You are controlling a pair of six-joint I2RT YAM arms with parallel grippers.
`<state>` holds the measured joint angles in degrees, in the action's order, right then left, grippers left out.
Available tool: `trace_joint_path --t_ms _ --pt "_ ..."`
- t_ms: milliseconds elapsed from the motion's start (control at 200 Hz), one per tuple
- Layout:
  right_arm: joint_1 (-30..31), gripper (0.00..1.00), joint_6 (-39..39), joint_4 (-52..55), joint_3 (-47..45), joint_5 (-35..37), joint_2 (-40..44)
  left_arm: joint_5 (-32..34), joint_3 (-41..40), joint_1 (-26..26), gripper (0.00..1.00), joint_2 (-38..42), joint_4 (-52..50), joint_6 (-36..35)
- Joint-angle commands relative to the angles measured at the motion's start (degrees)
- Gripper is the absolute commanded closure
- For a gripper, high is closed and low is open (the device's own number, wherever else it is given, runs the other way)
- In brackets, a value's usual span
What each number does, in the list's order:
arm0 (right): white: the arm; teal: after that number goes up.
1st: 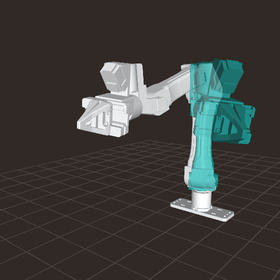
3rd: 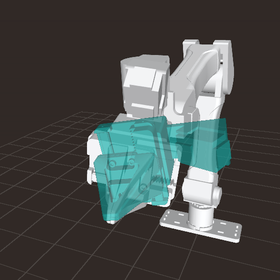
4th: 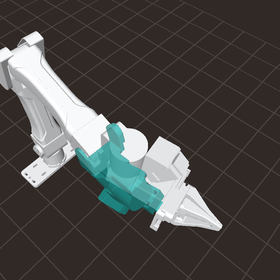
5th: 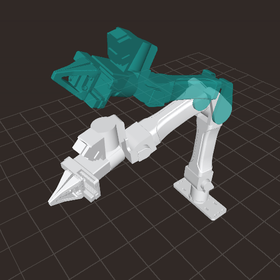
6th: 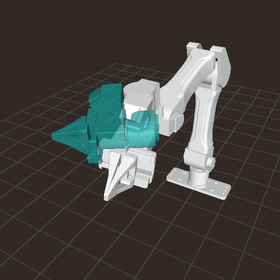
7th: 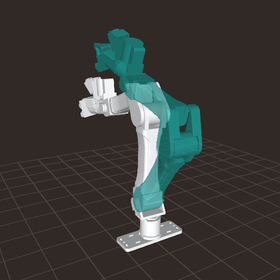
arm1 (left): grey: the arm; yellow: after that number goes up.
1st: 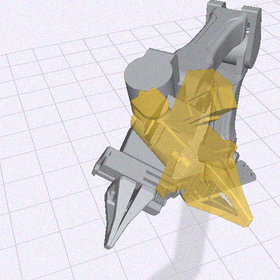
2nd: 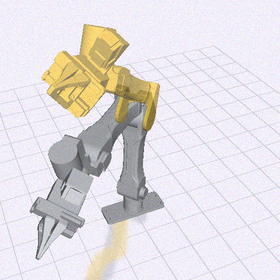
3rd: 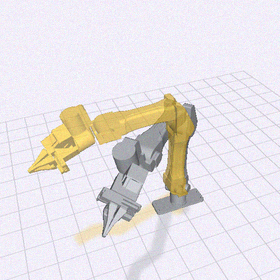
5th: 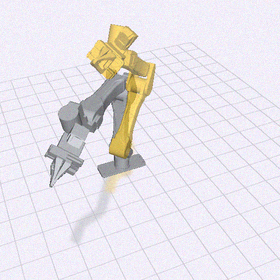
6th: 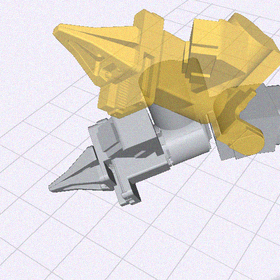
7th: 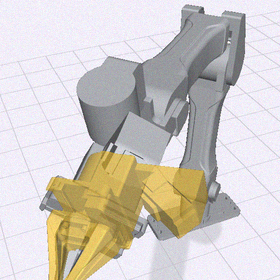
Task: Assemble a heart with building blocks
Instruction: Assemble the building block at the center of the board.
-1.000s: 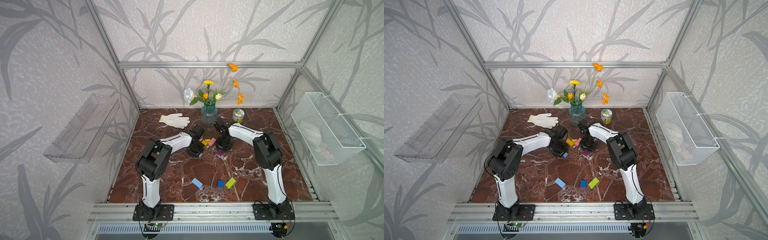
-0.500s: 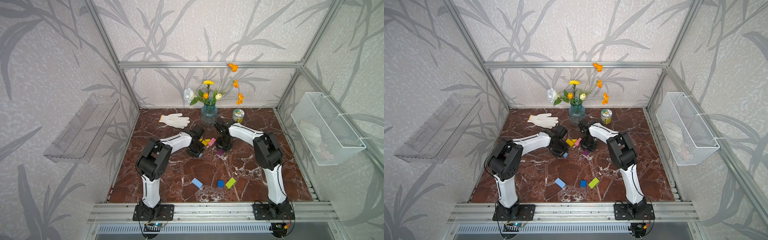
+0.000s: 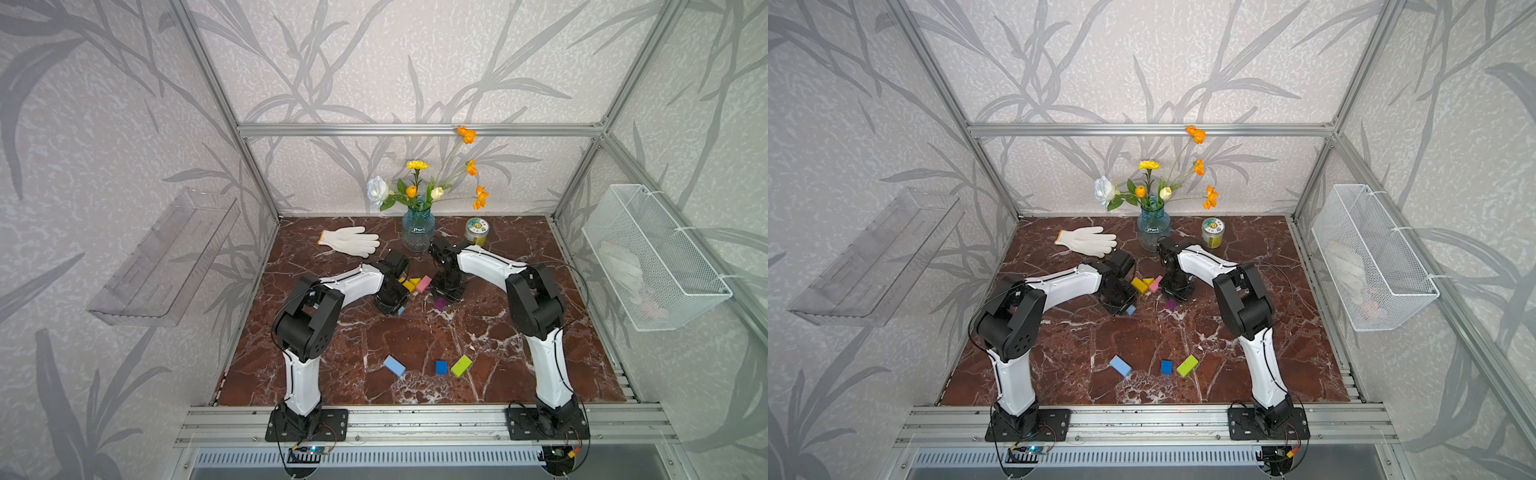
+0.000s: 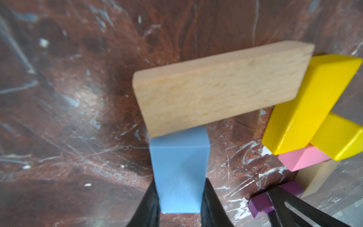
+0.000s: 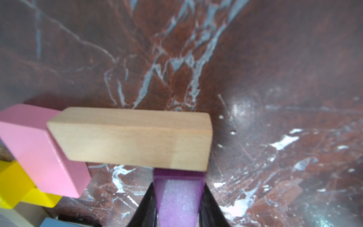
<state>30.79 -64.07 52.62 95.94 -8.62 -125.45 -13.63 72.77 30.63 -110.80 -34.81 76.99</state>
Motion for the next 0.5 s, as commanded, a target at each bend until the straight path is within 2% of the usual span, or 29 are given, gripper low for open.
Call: trace_joint_path --t_ms 0,495 --pt "-0.2 0.99 -1.1 0.1 0.3 0.9 -1.0 1.7 -2.6 -0.3 0.84 -4.1 -5.2 0.4" --pt "-0.4 1.00 -1.1 1.3 1.3 2.2 -0.6 2.1 -2.6 -0.4 0.84 -3.8 -5.3 0.4"
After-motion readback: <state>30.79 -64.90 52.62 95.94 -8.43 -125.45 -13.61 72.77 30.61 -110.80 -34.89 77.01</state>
